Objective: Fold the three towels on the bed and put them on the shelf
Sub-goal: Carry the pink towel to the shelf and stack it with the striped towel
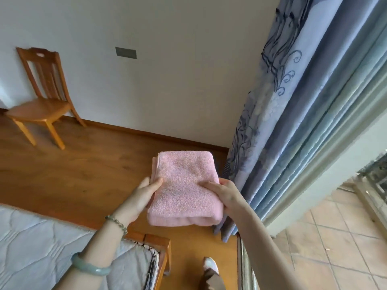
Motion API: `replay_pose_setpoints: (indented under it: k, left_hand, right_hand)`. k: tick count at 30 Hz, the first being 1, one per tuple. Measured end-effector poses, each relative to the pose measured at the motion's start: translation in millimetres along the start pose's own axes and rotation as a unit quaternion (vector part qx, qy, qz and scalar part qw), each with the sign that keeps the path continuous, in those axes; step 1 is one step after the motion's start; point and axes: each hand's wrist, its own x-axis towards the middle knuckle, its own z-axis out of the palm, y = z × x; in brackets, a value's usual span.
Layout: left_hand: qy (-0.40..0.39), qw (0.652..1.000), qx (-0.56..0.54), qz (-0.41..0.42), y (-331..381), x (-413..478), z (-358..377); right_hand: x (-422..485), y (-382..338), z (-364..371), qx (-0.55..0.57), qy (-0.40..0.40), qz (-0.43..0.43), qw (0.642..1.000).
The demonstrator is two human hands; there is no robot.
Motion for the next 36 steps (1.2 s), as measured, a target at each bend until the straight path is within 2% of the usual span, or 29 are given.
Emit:
replay_pose_setpoints:
  k: [11,17,20,29,36]
  left_hand:
    - [0.152,0.986,-0.075,-0.01,60,186,-17]
    - [0.251,0.965,-0.082,-0.012,86,242,-51]
    - [0.293,0.953,-0.079,-0.017,89,259,-84]
    - [0.415,0.909,-0.042,-0.006,99,326,-212]
    - [0.406,0.906,-0.116,0.024,133,369,-341]
  right_hand:
    - [247,-115,-2,-0.07,-0.165,0.017,0.984]
    - [341,-161,39,-0.098,-0.244,0.022,0.964]
    - [380,-176,75,-0.096,-0.3,0.022,0.949]
    - [495,-207,225,-0.153,-0.374,0.0,0.915]
    - [578,-253,366,-0.171,-0.413,-0.024,0.894]
